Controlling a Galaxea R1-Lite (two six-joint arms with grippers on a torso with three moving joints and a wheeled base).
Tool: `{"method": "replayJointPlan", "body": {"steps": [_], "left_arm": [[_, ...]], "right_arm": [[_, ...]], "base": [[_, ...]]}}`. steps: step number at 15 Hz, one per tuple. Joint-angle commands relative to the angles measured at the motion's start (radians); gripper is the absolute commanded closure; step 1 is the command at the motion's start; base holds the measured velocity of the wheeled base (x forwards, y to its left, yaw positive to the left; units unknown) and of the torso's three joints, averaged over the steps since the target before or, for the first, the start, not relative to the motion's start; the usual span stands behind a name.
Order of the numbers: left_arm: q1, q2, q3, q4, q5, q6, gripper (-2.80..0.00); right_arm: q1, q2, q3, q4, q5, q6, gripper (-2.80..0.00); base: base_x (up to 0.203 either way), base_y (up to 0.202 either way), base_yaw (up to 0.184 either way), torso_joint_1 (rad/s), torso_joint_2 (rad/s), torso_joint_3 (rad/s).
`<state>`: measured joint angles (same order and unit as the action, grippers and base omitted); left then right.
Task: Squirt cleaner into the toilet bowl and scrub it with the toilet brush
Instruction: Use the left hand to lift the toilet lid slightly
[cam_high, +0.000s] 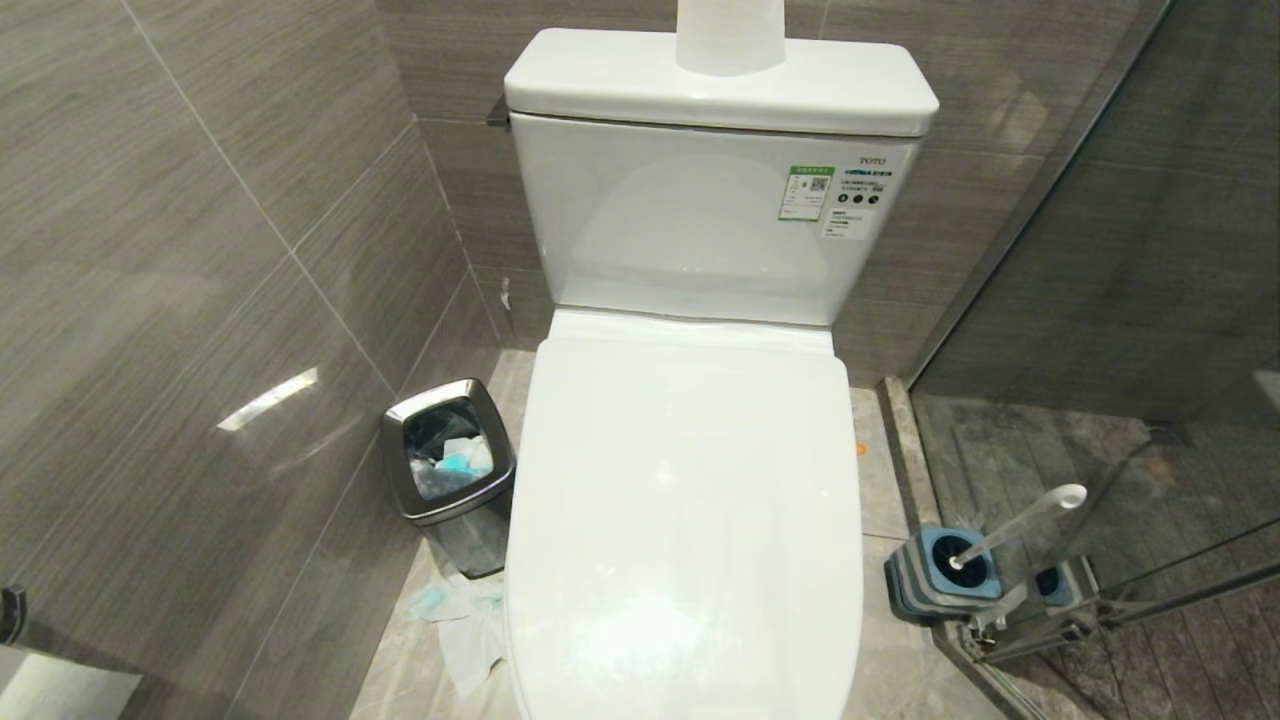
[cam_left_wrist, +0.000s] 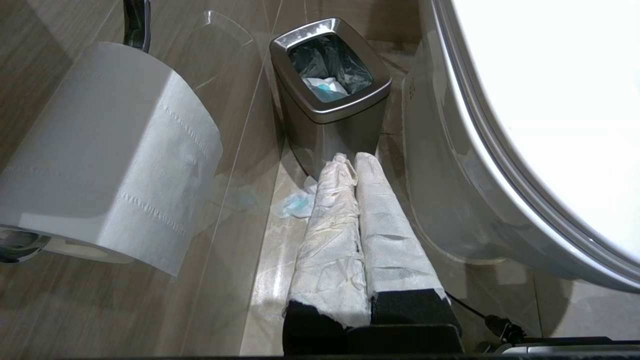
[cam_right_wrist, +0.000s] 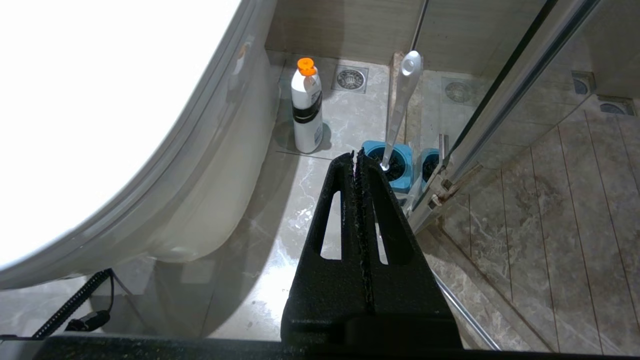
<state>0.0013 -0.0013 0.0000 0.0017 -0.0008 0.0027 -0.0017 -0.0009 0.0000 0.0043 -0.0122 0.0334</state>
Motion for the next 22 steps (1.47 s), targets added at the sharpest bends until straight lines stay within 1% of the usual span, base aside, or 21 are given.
{"method": "replayJointPlan", "body": {"steps": [1,4,8,10,13,16,18,21,22], "left_arm": [[0.0,0.001,0.0,0.0,-0.001,0.0,0.0],[0.0,0.001,0.0,0.0,-0.001,0.006,0.0],[0.0,0.001,0.0,-0.015,-0.017,0.076,0.0],[0.0,0.001,-0.022,-0.014,-0.032,0.085,0.0],[0.0,0.002,-0.095,0.004,-0.089,0.103,0.0],[0.0,0.028,-0.221,0.093,-0.167,0.128,0.0],[0.0,0.068,-0.277,0.119,-0.224,0.138,0.0],[0.0,0.209,-0.393,0.121,-0.272,0.138,0.0],[0.0,0.275,-0.45,0.121,-0.287,0.138,0.0]], "right_arm": [[0.0,0.001,0.002,0.0,0.0,0.0,0.0],[0.0,0.001,0.0,0.0,0.0,0.0,0.0],[0.0,0.001,0.002,0.0,0.0,-0.001,0.0],[0.0,0.001,0.002,-0.001,0.001,-0.001,0.0],[0.0,0.001,0.002,-0.001,0.001,-0.001,0.0],[0.0,0.0,0.001,-0.001,0.001,-0.003,0.0],[0.0,0.001,0.002,-0.001,0.001,-0.003,0.0],[0.0,0.001,0.0,-0.001,0.001,-0.003,0.0],[0.0,0.001,0.002,-0.001,0.001,-0.003,0.0]], "base": [[0.0,0.0,0.0,0.0,0.0,0.0],[0.0,0.0,0.0,0.0,0.0,0.0],[0.0,0.0,0.0,0.0,0.0,0.0],[0.0,0.0,0.0,0.0,0.0,0.0],[0.0,0.0,0.0,0.0,0.0,0.0],[0.0,0.0,0.0,0.0,0.0,0.0],[0.0,0.0,0.0,0.0,0.0,0.0],[0.0,0.0,0.0,0.0,0.0,0.0],[0.0,0.0,0.0,0.0,0.0,0.0]]}}
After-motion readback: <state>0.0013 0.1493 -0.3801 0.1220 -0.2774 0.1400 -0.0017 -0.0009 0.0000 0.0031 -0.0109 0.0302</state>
